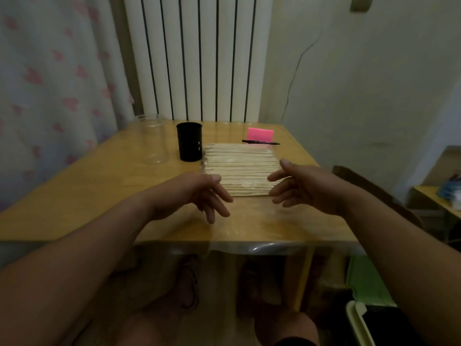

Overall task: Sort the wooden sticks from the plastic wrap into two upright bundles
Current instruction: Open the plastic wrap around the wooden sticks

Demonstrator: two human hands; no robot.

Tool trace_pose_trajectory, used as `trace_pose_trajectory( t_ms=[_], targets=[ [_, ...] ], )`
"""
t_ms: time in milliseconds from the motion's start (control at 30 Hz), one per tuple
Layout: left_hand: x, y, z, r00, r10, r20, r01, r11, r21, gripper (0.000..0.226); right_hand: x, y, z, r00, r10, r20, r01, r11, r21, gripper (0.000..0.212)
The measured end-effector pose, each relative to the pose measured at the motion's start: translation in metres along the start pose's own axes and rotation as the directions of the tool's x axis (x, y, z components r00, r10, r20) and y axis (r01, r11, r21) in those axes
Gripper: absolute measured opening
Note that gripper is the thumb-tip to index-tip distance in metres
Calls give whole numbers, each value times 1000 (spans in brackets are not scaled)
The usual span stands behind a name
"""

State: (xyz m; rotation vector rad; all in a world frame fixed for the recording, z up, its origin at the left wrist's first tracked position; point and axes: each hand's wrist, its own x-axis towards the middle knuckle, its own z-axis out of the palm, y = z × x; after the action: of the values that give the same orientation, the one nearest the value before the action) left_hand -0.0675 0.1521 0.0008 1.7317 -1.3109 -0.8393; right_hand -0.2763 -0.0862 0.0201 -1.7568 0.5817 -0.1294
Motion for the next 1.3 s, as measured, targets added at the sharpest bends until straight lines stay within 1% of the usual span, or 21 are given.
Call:
trace_pose_trajectory(
  t_ms=[33, 67, 100, 167, 267, 333, 400, 467, 533, 567, 600, 633, 700, 767, 833, 967, 1067, 1133, 1200, 1233, 1300],
  targets=[
    [1, 0, -1, 999, 11, -37, -11, 1000, -16, 47, 1, 0, 1, 998, -22, -53, 17, 994, -104, 48],
    [4, 0, -2, 996, 29, -86, -29, 1000, 0, 41, 1, -1, 2, 998, -37, -60, 22, 973, -229, 42],
    [7, -1, -2, 990, 50, -132, -45, 998, 38, 35, 0, -1, 5, 999, -27, -21, 18, 943, -333, 37],
    [12, -3, 0, 980, 77, -185, -53, 990, 127, 27, -3, -4, 14, 992, 68, 104, -15, 898, -441, 35],
    [19, -5, 3, 975, 63, -213, -27, 986, 167, 22, -9, -11, 23, 950, 178, 255, -53, 901, -430, 38],
    [22, -5, 3, 975, 44, -216, -11, 988, 153, 22, -10, -12, 23, 948, 162, 274, -51, 927, -372, 39],
    [25, -5, 3, 970, 49, -238, -13, 989, 148, 21, -6, -12, 20, 978, 80, 195, -12, 945, -327, 36],
    [31, -9, 2, 950, 88, -299, -32, 982, 186, 18, 3, -10, 18, 999, -47, 27, 53, 950, -308, 31],
    [38, -15, -2, 923, 147, -357, -45, 960, 278, 14, 16, -10, 16, 975, -173, -143, 109, 923, -369, 25],
    [43, -19, -4, 914, 170, -368, -43, 944, 328, 12, 22, -11, 16, 957, -222, -185, 124, 893, -433, 22],
    [48, -23, -6, 912, 184, -366, -37, 926, 375, 11, 27, -12, 16, 951, -249, -185, 128, 858, -497, 18],
    [52, -25, -7, 918, 188, -348, -27, 907, 420, 13, 32, -13, 18, 958, -244, -149, 125, 826, -549, 15],
    [59, -30, -7, 943, 184, -278, -3, 838, 546, 27, 38, -12, 24, 988, -152, -32, 99, 775, -624, 12],
    [65, -34, -6, 963, 192, -191, -9, 727, 686, 39, 42, -5, 34, 995, -69, 69, 97, 737, -669, 13],
    [66, -37, -4, 965, 214, -149, -35, 673, 739, 38, 42, 5, 42, 992, -81, 95, 124, 732, -670, 17],
    [68, -43, -1, 937, 293, -192, -54, 662, 747, 17, 41, 11, 44, 987, -137, 87, 158, 692, -704, 23],
    [72, -46, 0, 919, 318, -233, -53, 685, 726, 11, 38, 7, 50, 980, -174, 93, 183, 633, -752, 31],
    [73, -45, 0, 909, 308, -281, -48, 747, 663, 10, 36, 6, 59, 962, -269, 47, 198, 569, -798, 35],
    [73, -43, 0, 893, 275, -356, -35, 831, 555, 10, 37, 9, 65, 916, -402, -8, 203, 479, -854, 39],
    [72, -42, 0, 882, 253, -397, -32, 873, 486, 11, 38, 11, 67, 896, -443, -19, 197, 437, -877, 42],
    [70, -40, -2, 853, 221, -473, -52, 937, 344, 13, 41, 13, 69, 900, -436, -17, 175, 396, -901, 50]
  ],
)
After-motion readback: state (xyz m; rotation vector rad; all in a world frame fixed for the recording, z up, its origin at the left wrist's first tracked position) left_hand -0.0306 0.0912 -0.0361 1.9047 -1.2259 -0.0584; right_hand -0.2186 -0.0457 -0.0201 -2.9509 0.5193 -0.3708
